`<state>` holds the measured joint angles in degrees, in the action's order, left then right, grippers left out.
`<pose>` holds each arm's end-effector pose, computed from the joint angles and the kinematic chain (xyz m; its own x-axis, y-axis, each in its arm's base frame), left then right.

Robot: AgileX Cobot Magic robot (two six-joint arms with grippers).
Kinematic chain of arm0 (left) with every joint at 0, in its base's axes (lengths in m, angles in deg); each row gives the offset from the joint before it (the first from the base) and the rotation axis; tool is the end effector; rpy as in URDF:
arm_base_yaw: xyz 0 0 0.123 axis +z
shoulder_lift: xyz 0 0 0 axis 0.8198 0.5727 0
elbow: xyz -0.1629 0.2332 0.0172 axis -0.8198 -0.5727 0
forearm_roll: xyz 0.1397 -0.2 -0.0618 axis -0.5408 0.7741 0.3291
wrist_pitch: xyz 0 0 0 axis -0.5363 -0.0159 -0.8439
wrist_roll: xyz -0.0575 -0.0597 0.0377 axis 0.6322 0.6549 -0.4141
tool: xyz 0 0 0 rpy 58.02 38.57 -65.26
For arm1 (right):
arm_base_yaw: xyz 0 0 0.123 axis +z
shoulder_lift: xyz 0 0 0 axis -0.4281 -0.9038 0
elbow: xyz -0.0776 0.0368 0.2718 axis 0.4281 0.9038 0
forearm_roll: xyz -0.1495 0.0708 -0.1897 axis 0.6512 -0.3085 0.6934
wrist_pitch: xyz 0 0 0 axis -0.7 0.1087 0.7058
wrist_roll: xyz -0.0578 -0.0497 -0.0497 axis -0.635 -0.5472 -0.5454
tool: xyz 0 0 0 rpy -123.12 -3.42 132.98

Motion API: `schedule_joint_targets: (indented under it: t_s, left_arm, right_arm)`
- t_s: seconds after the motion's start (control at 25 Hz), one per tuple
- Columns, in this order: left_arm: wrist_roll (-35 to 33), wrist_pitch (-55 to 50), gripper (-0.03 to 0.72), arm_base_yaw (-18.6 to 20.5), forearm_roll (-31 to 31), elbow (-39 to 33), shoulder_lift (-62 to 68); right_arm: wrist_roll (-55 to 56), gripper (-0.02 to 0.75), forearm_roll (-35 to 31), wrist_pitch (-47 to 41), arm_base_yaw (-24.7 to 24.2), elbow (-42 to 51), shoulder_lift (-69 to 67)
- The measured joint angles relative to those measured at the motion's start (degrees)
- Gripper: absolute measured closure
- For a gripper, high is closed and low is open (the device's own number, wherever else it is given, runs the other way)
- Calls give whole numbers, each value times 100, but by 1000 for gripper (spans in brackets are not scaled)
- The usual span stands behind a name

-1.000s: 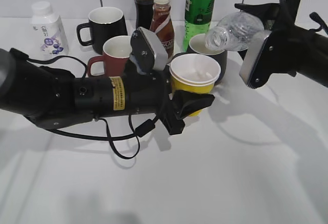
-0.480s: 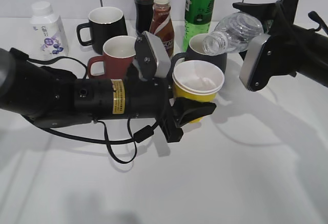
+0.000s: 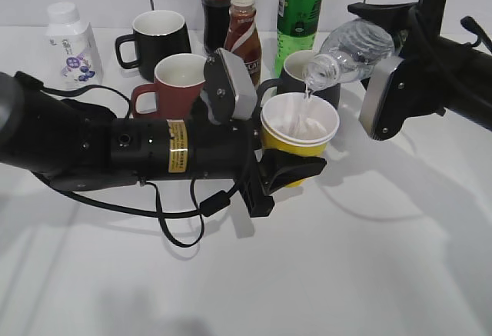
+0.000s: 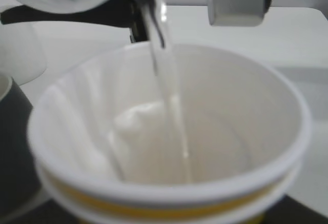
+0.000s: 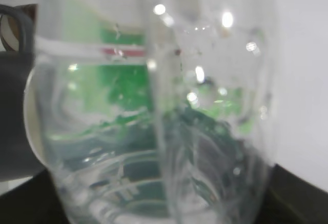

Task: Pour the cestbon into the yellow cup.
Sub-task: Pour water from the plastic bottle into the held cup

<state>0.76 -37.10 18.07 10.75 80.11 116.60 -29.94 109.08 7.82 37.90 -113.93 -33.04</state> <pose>0.2616 -0.2676 0.1520 0.0372 0.2645 -0.9637 0.9744 0.2043 0.0937 0.3028 0.1084 0.2044 0.6201 -0.7766 -0.1116 -0.0677 0.0888 -0.9937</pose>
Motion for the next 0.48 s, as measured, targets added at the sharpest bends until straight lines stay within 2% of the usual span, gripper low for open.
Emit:
schedule_joint_targets:
  t_s: [0.48]
  left_arm:
    - [0,0,310,0,-132,0,0]
  right_arm:
    - [-315,278,11,17,0,-7,0]
